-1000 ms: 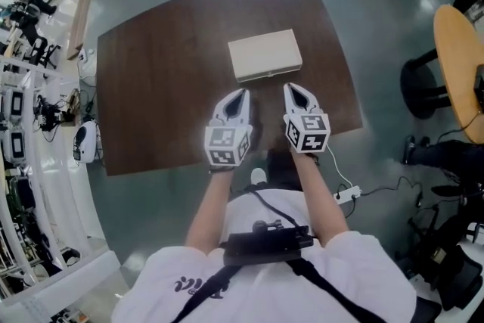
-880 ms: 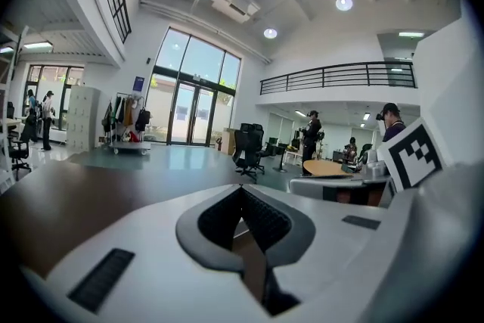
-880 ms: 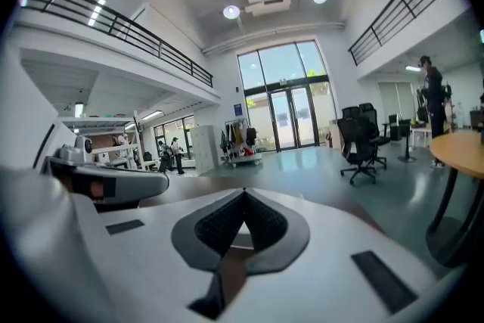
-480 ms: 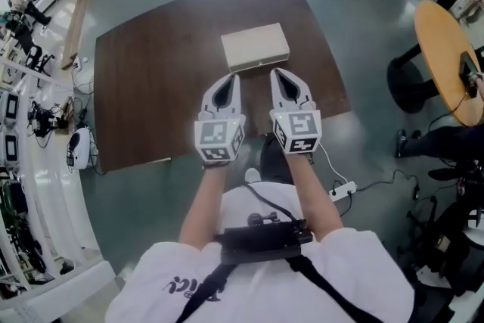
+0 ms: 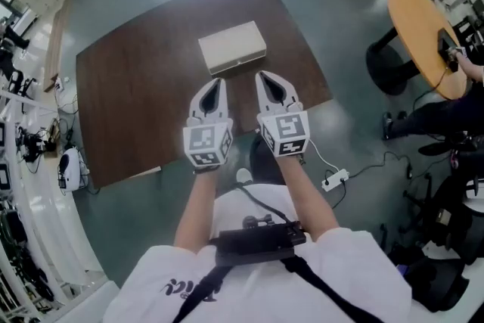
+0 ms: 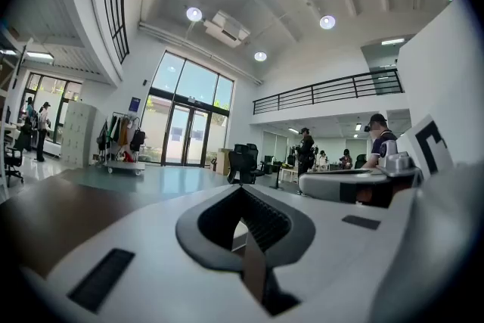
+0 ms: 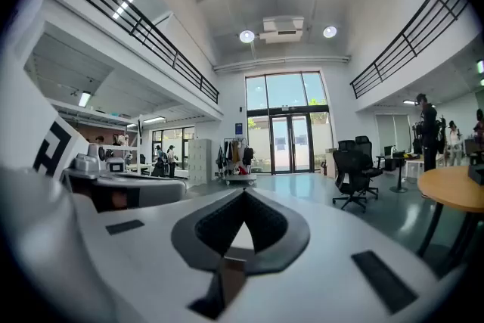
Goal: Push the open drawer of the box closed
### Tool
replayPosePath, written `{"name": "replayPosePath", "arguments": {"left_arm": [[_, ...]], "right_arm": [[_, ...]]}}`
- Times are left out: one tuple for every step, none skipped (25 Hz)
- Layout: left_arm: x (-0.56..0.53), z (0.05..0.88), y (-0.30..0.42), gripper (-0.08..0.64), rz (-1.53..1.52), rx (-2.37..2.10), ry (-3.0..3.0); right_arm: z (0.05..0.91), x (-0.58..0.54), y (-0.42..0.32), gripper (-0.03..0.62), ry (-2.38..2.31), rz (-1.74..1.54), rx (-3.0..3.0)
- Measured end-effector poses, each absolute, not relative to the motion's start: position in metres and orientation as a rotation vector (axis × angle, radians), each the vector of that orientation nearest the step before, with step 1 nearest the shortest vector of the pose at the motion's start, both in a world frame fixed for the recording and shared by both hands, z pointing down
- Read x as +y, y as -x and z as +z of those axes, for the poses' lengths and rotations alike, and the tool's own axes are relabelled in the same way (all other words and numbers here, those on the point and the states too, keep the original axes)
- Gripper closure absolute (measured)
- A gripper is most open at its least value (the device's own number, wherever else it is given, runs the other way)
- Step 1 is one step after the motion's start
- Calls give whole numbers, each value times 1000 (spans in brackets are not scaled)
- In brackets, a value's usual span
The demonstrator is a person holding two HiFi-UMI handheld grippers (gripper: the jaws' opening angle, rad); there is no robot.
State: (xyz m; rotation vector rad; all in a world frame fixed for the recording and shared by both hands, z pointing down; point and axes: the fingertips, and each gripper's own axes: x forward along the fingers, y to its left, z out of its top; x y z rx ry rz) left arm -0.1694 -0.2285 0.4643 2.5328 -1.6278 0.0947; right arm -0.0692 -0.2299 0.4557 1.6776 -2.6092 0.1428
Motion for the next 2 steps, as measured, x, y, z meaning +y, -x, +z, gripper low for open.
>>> {"name": "replayPosePath", "arguments": {"left_arm": [[-228,467,185,552,114,-1639,-2517],[-228,470,202,551,134,-1652,-2499]], "right_arm": [[459,-231,84,588,-1667,164,-2615],[463,-231,100,588,-1656,187,-2622]]}}
